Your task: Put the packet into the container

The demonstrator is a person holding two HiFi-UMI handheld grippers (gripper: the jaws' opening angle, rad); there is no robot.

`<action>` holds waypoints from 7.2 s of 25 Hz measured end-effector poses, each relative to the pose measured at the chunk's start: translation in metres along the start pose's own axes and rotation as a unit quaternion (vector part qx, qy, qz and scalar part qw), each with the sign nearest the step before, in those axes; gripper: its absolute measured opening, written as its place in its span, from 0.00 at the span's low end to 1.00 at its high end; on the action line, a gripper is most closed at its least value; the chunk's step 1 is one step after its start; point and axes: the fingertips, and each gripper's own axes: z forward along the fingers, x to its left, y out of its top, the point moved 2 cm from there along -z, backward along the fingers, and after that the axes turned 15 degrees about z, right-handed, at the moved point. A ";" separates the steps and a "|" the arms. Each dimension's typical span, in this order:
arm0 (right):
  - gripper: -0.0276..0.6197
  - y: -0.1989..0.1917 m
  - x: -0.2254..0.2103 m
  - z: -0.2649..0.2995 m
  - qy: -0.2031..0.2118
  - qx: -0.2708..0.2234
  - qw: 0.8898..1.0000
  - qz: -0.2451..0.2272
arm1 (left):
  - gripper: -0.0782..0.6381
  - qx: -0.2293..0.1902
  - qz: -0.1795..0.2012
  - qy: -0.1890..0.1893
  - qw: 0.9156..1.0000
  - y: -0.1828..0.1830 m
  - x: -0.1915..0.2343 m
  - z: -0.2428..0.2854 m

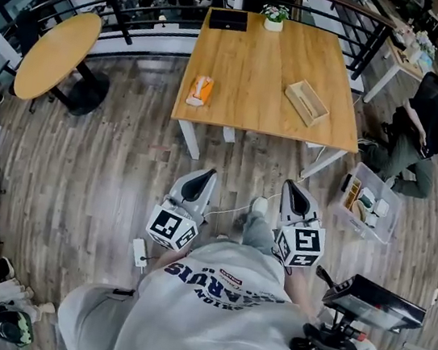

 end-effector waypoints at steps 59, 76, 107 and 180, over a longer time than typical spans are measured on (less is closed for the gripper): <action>0.06 0.073 -0.288 0.248 0.060 0.042 0.996 0.052 | 0.11 0.064 0.014 0.037 0.997 -0.029 0.021 0.365; 0.06 0.081 -0.305 0.273 0.036 0.031 0.998 0.042 | 0.11 0.046 0.012 0.025 0.999 -0.042 0.046 0.395; 0.06 0.138 -0.241 0.457 0.038 0.062 0.997 0.028 | 0.11 0.060 -0.033 0.015 0.998 -0.076 0.240 0.472; 0.06 0.150 -0.313 0.476 0.016 0.068 0.997 0.041 | 0.91 0.649 -0.127 0.124 0.740 -0.450 0.395 0.340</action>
